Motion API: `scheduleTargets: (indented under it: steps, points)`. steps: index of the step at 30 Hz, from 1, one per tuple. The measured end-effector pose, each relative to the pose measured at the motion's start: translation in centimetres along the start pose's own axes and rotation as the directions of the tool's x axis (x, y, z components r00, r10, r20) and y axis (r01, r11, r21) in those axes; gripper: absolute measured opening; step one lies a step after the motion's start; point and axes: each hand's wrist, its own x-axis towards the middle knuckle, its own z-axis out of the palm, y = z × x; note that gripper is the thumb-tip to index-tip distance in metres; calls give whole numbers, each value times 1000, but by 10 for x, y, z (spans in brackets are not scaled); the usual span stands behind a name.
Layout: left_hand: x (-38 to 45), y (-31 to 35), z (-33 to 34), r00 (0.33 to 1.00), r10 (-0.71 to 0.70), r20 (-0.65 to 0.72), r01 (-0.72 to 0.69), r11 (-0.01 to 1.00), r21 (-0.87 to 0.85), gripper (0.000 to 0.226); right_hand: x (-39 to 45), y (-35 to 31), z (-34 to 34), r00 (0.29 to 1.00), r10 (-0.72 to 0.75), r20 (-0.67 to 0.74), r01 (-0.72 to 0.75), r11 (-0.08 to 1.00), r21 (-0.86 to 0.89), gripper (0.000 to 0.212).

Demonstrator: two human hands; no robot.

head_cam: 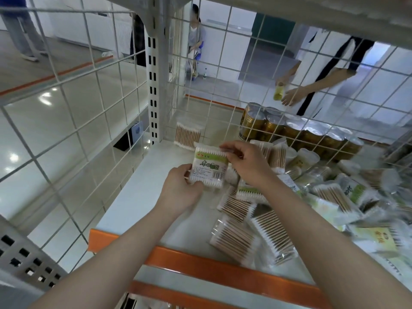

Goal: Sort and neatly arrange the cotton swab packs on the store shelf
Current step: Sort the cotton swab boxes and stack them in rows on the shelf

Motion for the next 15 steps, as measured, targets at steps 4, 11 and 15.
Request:
scheduleTargets:
  steps: [4,11,15]
  points:
    - [1,1,2,997,-72,-39,68,991,-112,17,0,0,1,999,-21,-30,20,1000,-18,24]
    - [6,-14,2,982,-116,-146,109,993,-54,15,1,5,-2,998,-39,-46,34,995,-91,26]
    - [8,-24,-4,952,-131,-276,138,990,8,19,2,13,-9,994,3,-110,-15,993,-114,27]
